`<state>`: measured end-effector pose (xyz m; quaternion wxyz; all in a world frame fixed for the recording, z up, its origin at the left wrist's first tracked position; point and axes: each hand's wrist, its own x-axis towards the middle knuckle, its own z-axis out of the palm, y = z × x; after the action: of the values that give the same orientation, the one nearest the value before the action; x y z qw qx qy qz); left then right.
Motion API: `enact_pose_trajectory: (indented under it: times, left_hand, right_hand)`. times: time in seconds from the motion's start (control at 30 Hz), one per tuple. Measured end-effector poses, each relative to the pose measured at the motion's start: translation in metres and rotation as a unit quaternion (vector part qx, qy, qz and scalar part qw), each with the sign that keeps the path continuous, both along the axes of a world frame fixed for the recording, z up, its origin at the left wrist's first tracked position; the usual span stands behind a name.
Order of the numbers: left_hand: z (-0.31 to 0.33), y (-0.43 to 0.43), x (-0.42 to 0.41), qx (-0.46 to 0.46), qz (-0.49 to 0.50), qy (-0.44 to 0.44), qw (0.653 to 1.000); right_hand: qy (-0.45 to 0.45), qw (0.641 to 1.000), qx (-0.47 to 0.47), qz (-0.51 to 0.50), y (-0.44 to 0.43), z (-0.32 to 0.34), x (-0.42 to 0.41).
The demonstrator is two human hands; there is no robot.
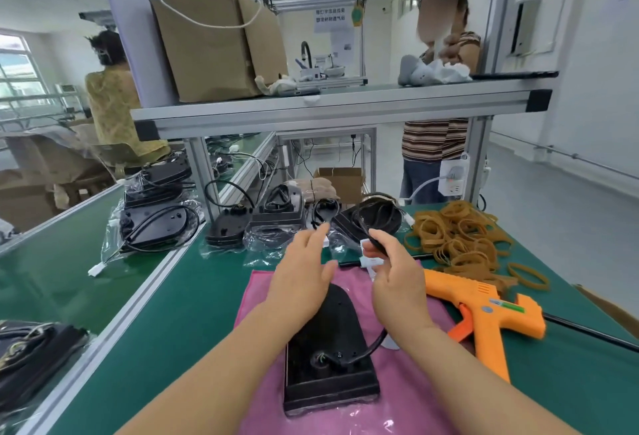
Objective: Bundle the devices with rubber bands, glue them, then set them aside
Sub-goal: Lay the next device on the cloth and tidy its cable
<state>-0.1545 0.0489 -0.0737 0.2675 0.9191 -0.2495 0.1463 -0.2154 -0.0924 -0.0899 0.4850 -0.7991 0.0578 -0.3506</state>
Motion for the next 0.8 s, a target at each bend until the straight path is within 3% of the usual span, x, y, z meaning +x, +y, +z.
enact_pose_trajectory:
  times: [0.13, 0.2, 0.3, 0.47, 0.57, 0.67, 0.8]
  left_hand:
    - [0.031, -0.022, 0.017, -0.018, -0.056, -0.014, 0.998]
    - [0.043, -0.020, 0.029, 0.018, -0.037, -0.082, 0.996]
    - [0.060, 0.000, 0.045, 0.066, 0.015, -0.176, 0.982]
    - [0.083, 0.038, 0.053, 0.129, 0.028, -0.237, 0.962]
    - [0.091, 0.050, 0.051, 0.181, 0.007, -0.180, 0.967]
    - [0.086, 0.058, 0.043, 0.124, -0.002, -0.038, 0.992]
    - [0.074, 0.073, 0.046, 0.174, 0.085, -0.023, 0.981]
  right_hand:
    - [-0.061, 0.992, -0.093, 0.061, 0.005, 0.007, -0.006]
    - [-0.075, 0.987, -0.103, 0.093, 0.003, 0.010, -0.008]
    - [-0.070, 0.989, -0.049, 0.122, -0.003, 0.011, -0.006]
    - [0.002, 0.988, 0.069, 0.135, -0.011, 0.004, 0.013]
    - [0.090, 0.978, 0.118, 0.148, -0.010, -0.007, 0.027]
    - [0.137, 0.971, 0.140, 0.137, -0.004, -0.019, 0.035]
    - [0.168, 0.965, 0.134, 0.149, 0.004, -0.029, 0.036]
